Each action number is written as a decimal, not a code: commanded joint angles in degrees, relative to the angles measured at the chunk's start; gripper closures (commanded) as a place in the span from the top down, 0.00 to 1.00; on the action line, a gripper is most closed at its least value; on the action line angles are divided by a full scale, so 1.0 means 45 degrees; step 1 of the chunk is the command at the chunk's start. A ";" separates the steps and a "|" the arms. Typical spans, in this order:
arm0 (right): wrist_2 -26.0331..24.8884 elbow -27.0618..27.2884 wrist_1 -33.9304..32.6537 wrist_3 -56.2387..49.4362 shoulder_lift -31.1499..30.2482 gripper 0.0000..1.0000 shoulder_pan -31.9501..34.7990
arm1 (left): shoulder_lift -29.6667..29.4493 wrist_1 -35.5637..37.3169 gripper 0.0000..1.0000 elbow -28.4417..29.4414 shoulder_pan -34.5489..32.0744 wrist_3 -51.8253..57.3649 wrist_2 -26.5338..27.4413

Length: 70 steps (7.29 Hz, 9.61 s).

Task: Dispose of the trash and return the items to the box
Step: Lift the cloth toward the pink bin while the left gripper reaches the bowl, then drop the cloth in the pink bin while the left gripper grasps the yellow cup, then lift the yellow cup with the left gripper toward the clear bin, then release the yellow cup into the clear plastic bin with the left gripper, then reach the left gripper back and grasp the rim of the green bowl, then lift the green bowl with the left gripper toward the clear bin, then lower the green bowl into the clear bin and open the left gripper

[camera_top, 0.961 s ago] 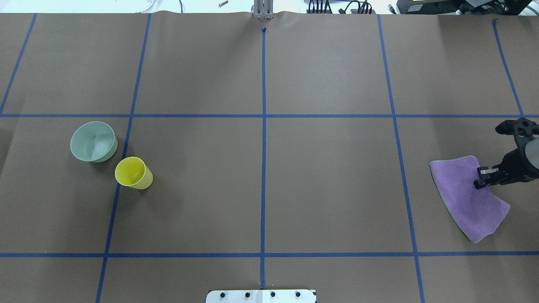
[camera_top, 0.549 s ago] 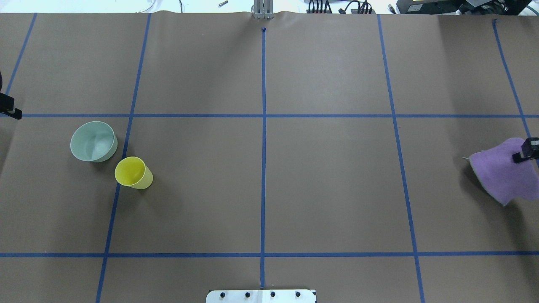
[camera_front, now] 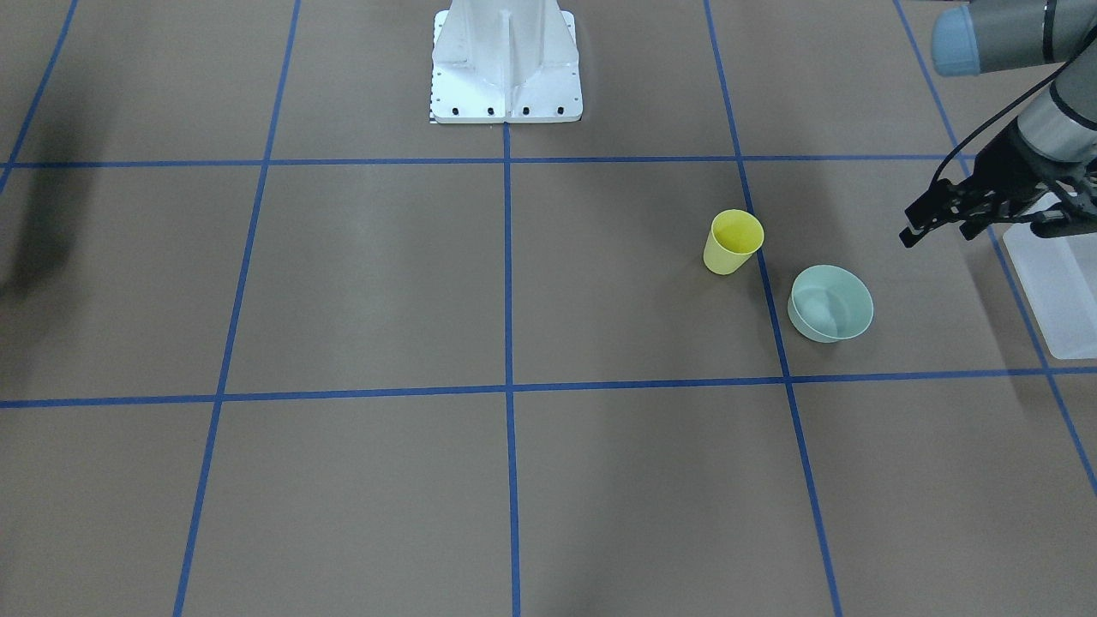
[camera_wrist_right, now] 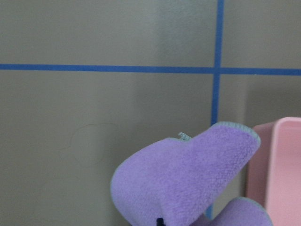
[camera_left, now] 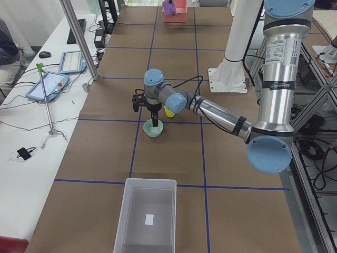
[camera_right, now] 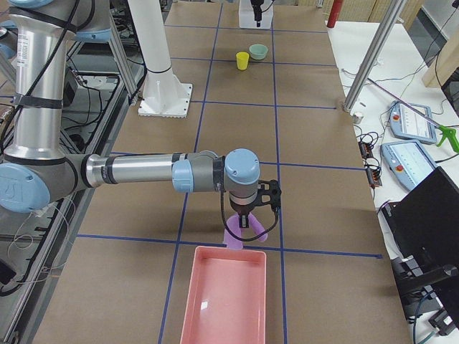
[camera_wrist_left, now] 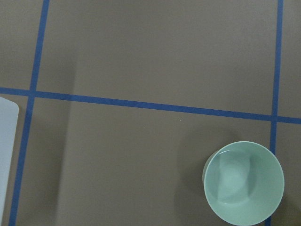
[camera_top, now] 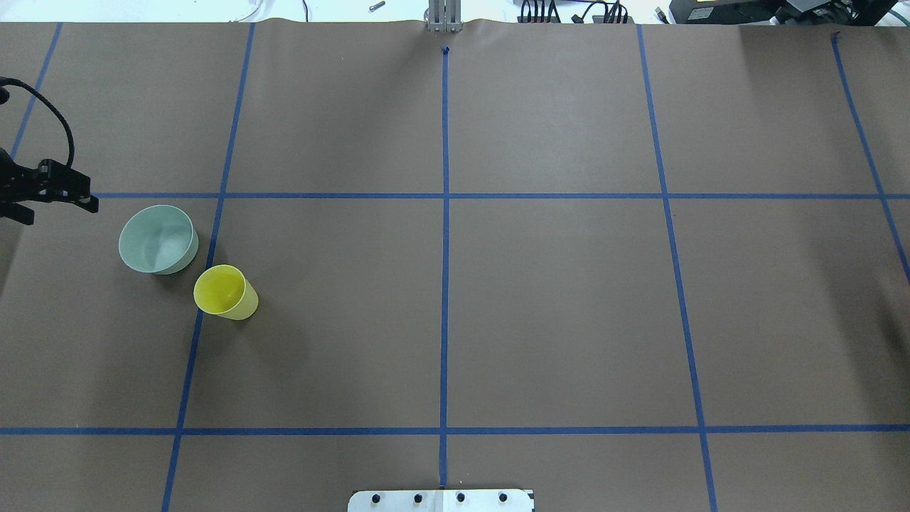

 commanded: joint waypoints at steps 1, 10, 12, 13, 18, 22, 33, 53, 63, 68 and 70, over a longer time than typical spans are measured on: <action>-0.2351 -0.0272 -0.3741 -0.4324 0.1685 0.00 0.2070 | -0.0516 0.0010 0.99 -0.0178 0.1358 -0.1390 0.0593; -0.2478 -0.3868 -0.0429 -0.5587 0.0714 1.00 0.2428 | -0.1337 -0.0048 0.73 0.0485 0.4528 -0.2841 0.2491; -0.2459 -0.3812 -0.0156 -0.5490 0.0811 1.00 0.2428 | -0.1318 -0.0029 0.17 0.0486 0.4528 -0.2860 0.2491; -0.2459 -0.3772 -0.0175 -0.5470 0.0967 1.00 0.2428 | -0.1318 -0.0029 0.00 0.0466 0.4528 -0.2860 0.2491; -0.0644 -0.1358 -0.0195 -0.1207 0.1261 1.00 0.0114 | -0.1220 0.0476 0.00 -0.0588 0.2607 -0.1345 0.0058; -0.0232 0.1009 0.0000 0.3994 0.1242 1.00 -0.3406 | -0.0732 0.4244 0.00 -0.0010 -0.2645 0.7857 -0.0966; -0.0329 0.1463 0.1036 0.5741 0.1203 1.00 -0.5033 | 0.0167 -0.2587 0.00 0.9331 -0.6683 1.4660 -0.1025; -0.0369 0.1385 0.1036 0.5741 0.1203 1.00 -0.5404 | -0.0420 -0.4716 0.00 0.4197 0.2009 0.0303 0.0909; -0.0369 0.1443 0.1056 0.5722 0.1242 1.00 -0.5443 | 0.0304 -0.2081 0.00 0.8288 -0.6599 1.4449 -0.3037; -0.0388 0.1385 0.1055 0.5722 0.1242 1.00 -0.5482 | -0.1239 -0.2021 0.00 1.2632 -0.8888 1.8895 -0.2959; -0.0408 0.1385 0.1055 0.5722 0.1222 1.00 -0.5482 | -0.1278 -0.2021 0.00 1.3312 -0.9162 1.9556 -0.2959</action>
